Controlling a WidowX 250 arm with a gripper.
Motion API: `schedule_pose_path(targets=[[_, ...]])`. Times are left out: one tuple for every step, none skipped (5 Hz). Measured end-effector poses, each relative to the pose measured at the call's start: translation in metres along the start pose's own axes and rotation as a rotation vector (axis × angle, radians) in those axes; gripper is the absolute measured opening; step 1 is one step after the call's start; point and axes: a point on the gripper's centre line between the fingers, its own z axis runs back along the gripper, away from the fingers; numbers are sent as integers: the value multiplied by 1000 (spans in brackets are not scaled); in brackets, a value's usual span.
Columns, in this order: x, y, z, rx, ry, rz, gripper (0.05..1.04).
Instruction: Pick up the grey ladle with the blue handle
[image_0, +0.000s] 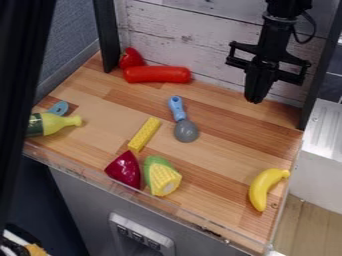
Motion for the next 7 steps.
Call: schedule_pose_path(targets=[[-5, 15, -10, 2, 28, 102, 87], [-18, 49, 4, -21, -5, 302, 243], [-33, 69, 1, -45, 3, 511, 395], [-48, 86, -1, -64, 6, 746, 347], [-55, 91, -2, -77, 9, 925, 517], [-58, 98, -6, -77, 21, 989, 472], [-53, 101, 4, -75, 1, 936, 786]])
